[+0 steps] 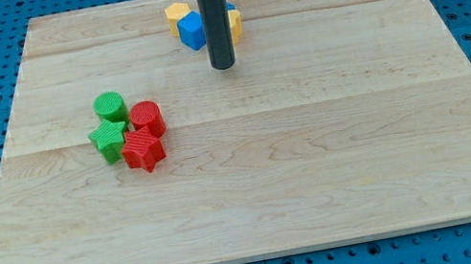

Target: Separate the blue triangle and the yellow heart

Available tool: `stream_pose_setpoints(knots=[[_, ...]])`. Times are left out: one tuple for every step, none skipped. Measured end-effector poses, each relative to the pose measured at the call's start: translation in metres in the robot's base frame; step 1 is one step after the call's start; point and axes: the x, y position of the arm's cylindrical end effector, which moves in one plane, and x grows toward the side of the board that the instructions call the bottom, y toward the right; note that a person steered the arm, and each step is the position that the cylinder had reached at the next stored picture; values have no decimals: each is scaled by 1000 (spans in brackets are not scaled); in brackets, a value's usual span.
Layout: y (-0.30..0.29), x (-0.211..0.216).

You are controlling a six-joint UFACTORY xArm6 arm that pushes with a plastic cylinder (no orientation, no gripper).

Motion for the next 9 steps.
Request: stream_pose_setpoints(knots=[[-17, -2], [-10, -2], [50, -38], [69, -75], [121, -107], [67, -143], [-8, -146], [9, -144], [37, -141]])
